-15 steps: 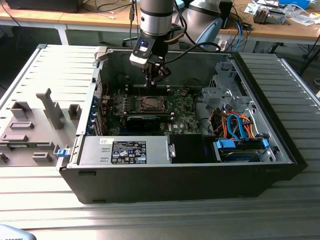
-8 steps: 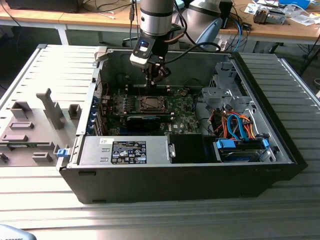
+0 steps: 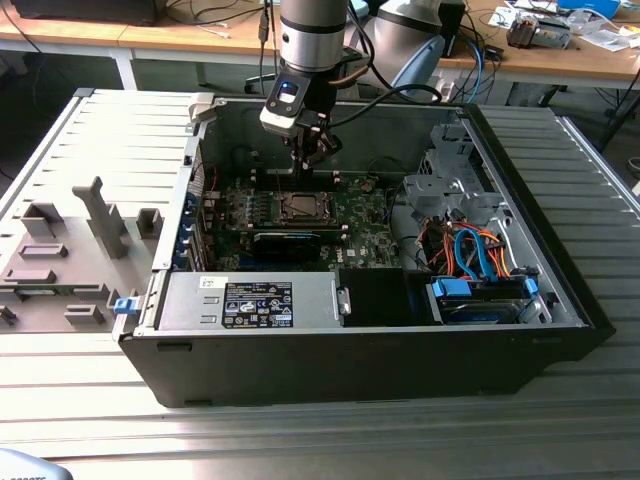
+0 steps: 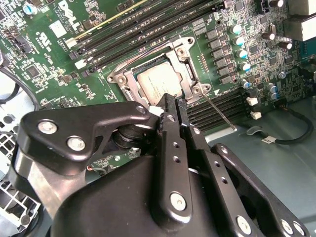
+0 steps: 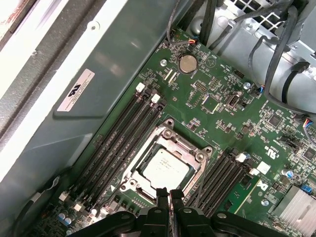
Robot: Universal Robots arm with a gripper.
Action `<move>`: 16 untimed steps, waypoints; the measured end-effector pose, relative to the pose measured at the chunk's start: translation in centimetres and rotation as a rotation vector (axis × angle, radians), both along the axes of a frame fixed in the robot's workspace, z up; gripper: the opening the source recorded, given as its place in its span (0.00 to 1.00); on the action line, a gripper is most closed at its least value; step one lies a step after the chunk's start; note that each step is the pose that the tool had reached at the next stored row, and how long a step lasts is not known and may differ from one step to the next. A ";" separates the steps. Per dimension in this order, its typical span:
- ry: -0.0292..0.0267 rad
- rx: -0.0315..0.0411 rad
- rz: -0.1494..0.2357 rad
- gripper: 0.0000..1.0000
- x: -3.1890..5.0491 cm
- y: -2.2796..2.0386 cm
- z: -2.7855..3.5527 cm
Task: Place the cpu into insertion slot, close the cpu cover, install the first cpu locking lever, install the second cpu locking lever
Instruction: 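Install the first cpu locking lever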
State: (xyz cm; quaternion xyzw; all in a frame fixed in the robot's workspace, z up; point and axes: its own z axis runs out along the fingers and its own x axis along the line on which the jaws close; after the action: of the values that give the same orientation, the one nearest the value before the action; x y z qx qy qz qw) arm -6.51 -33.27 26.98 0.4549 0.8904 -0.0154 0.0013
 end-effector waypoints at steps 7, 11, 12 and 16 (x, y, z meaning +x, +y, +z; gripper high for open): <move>0.0000 0.0000 0.015 0.16 0.00 0.00 0.00; 0.0000 0.0000 0.038 0.16 0.00 -0.15 0.00; 0.0000 0.0000 0.038 0.16 0.00 -0.16 0.00; 0.0000 0.0000 0.039 0.16 0.00 -0.16 0.00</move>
State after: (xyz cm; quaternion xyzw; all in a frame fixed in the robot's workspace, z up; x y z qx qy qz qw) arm -6.51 -33.43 26.98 0.4373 0.8992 -0.0154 0.0017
